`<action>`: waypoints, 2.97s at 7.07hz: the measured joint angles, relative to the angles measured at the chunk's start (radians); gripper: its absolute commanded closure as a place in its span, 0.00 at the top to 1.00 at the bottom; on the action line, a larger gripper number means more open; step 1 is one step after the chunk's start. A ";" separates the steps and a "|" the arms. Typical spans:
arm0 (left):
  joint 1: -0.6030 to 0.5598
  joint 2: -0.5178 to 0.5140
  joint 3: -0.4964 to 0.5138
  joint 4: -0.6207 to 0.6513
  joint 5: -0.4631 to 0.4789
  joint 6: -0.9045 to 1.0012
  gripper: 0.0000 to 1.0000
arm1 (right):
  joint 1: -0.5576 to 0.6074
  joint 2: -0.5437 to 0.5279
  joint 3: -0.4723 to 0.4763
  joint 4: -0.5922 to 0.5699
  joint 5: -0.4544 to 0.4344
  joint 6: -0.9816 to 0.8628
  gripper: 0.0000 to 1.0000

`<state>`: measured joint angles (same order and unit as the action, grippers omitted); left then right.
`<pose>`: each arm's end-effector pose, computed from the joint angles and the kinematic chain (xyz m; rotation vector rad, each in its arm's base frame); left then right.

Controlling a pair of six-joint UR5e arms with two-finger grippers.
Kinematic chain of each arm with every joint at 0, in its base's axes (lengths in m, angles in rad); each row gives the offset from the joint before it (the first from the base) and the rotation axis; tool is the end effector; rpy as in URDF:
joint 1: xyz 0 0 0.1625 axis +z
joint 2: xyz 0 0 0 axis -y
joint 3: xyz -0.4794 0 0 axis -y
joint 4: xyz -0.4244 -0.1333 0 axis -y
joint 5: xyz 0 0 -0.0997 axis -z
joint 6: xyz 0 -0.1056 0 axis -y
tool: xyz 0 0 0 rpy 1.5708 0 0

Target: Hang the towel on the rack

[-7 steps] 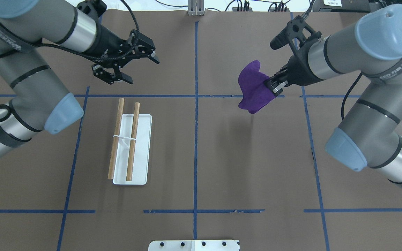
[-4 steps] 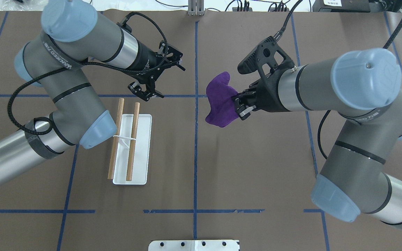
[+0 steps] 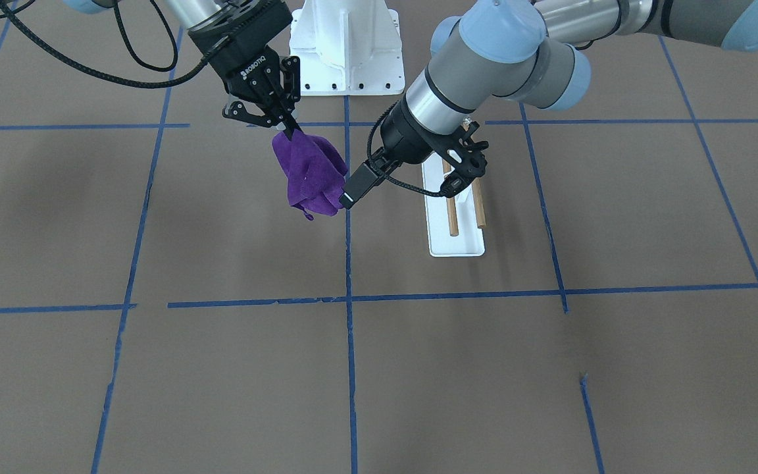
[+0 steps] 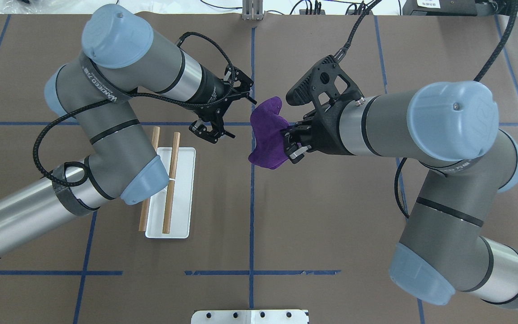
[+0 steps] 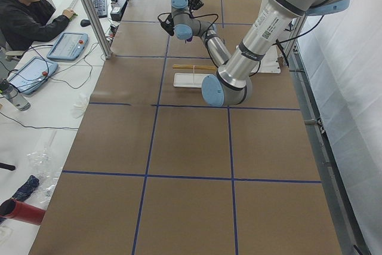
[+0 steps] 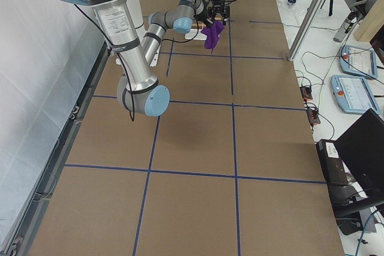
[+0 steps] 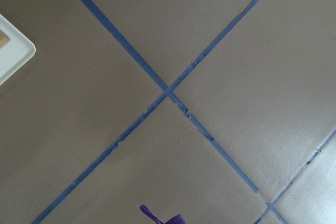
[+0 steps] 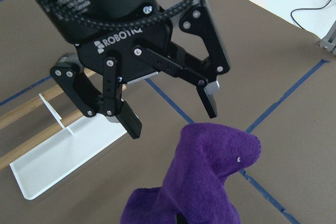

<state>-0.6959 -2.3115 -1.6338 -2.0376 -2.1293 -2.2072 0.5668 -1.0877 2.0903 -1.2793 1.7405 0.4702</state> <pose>0.5130 -0.5293 0.1420 -0.4546 1.2801 -0.7758 -0.4260 -0.4080 0.1618 0.8715 -0.9904 -0.5652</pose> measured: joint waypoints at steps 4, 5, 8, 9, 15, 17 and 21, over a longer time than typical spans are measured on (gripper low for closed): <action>0.019 -0.003 -0.007 -0.015 0.000 -0.027 0.00 | -0.001 0.007 0.000 0.001 0.001 0.001 0.00; 0.019 -0.002 -0.010 -0.019 0.000 -0.022 0.00 | -0.001 0.007 0.000 0.001 0.001 0.000 0.00; 0.017 0.009 -0.016 -0.034 0.000 -0.003 0.00 | 0.001 0.005 0.004 0.002 0.004 -0.001 0.09; 0.015 0.012 -0.017 -0.041 0.000 0.011 0.00 | 0.003 0.001 0.004 0.000 0.006 -0.001 0.88; 0.006 0.160 -0.151 -0.041 0.004 0.047 0.00 | 0.080 -0.053 -0.025 -0.340 0.160 0.010 1.00; -0.009 0.257 -0.214 -0.038 0.005 0.141 0.00 | 0.189 -0.057 -0.112 -0.429 0.247 -0.056 1.00; -0.058 0.474 -0.256 -0.038 0.052 0.408 0.00 | 0.434 -0.119 -0.297 -0.490 0.338 -0.519 1.00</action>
<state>-0.7543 -1.8374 -1.8900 -2.0754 -2.0773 -1.7991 1.0012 -1.2070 1.7934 -1.7692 2.0788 -0.0491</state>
